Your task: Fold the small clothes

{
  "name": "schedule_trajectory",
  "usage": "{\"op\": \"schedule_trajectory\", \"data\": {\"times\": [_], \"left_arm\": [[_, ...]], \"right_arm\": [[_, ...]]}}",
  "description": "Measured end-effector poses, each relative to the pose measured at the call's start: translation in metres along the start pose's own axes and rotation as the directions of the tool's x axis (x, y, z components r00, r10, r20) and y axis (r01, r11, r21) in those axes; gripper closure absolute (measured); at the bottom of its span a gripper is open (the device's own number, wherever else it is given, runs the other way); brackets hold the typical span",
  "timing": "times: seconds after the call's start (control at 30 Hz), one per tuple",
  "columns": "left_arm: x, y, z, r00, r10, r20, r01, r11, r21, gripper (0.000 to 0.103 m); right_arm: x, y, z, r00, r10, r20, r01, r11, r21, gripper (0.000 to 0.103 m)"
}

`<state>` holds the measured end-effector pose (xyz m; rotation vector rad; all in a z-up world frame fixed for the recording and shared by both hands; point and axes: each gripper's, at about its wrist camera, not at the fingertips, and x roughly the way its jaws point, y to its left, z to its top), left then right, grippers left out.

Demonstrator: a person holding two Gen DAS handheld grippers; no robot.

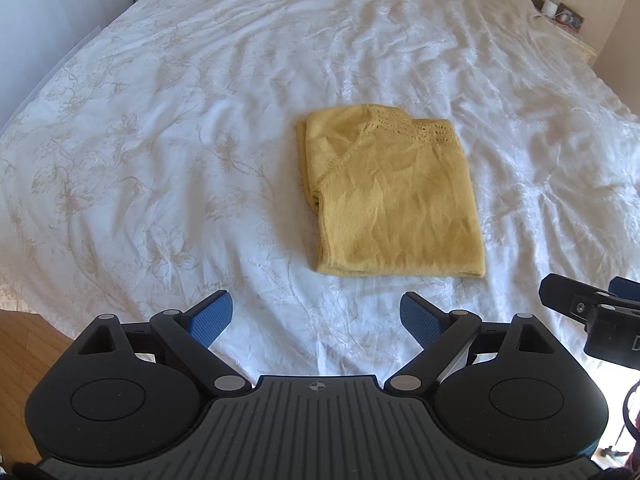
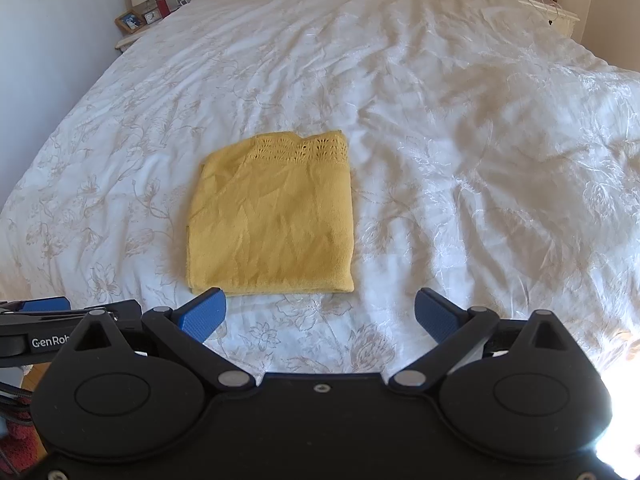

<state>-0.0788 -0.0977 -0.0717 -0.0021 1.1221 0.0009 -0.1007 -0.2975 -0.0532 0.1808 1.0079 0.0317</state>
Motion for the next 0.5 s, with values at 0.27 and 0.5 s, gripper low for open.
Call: {"op": "schedule_trajectory", "data": {"times": [0.27,0.5], "left_arm": [[0.0017,0.0016,0.0003,1.0,-0.011,-0.002,0.011,1.0,0.011,0.011],[0.0031,0.0034,0.0009,1.0,-0.016,-0.01,0.016,1.0,0.014,0.011]], "right_arm": [[0.0011,0.0009,0.0004,1.0,-0.002,-0.003,0.002,1.0,0.004,0.004],[0.003,0.0046,0.0006,1.0,-0.003,-0.009,0.003,1.0,0.011,0.004]]}}
